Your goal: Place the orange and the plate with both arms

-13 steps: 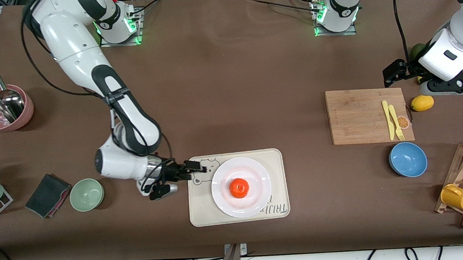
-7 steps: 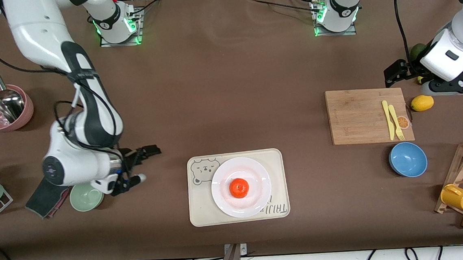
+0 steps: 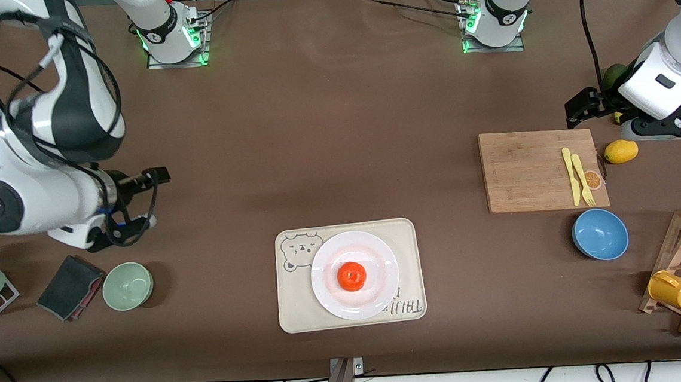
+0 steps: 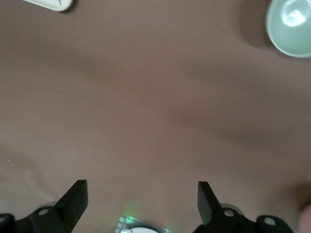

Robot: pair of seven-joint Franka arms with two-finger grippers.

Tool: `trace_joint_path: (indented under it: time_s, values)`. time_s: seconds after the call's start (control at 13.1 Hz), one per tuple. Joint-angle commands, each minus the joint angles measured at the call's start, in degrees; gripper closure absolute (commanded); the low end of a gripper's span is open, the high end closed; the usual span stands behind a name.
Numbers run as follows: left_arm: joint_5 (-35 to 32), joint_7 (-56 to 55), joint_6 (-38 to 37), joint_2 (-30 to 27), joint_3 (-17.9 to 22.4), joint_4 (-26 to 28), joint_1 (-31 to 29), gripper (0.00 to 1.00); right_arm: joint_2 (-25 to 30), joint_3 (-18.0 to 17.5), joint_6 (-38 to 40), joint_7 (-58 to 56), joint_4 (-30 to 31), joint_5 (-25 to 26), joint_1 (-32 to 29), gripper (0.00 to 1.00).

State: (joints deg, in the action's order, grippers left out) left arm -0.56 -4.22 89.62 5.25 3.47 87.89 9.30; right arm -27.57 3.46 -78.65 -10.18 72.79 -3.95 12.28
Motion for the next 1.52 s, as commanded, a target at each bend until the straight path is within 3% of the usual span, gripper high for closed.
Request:
trace_joint_path:
  time_s: [0.0,0.23,0.46,0.84,0.91,1.07,1.45]
  values:
    - [0.91,0.62,-1.03,0.72,-0.04,-1.75,-0.24,0.00,7.24,0.59,1.57,1.65,6.10,2.45,0.46,0.00]
    - [0.99,0.62,-1.03,0.72,0.05,-1.75,-0.33,0.00,18.14,0.59,-2.91,4.35,18.41,5.19,0.29,0.00]
    - [0.91,0.62,-1.03,0.81,0.05,-1.67,-0.33,0.00,25.27,0.24,-8.95,19.36,26.24,4.66,0.28,0.00]
    - [0.91,0.62,-1.03,0.81,0.05,-1.67,-0.42,0.00,25.29,0.15,-8.98,8.78,23.73,5.97,-6.13,0.00]
    - [0.99,0.62,-1.03,0.81,0.05,-1.67,-0.33,0.00,25.03,0.15,-5.93,8.51,20.67,8.32,-6.74,0.00]
    - [1.00,0.62,-1.03,0.81,0.05,-1.75,-0.33,0.00,25.03,0.06,-0.29,8.51,17.92,8.18,-6.92,0.00]
    - [0.91,0.62,-1.03,0.81,0.05,-1.75,-0.33,0.00,25.20,0.06,-6.41,9.83,19.49,5.80,-7.19,0.00]
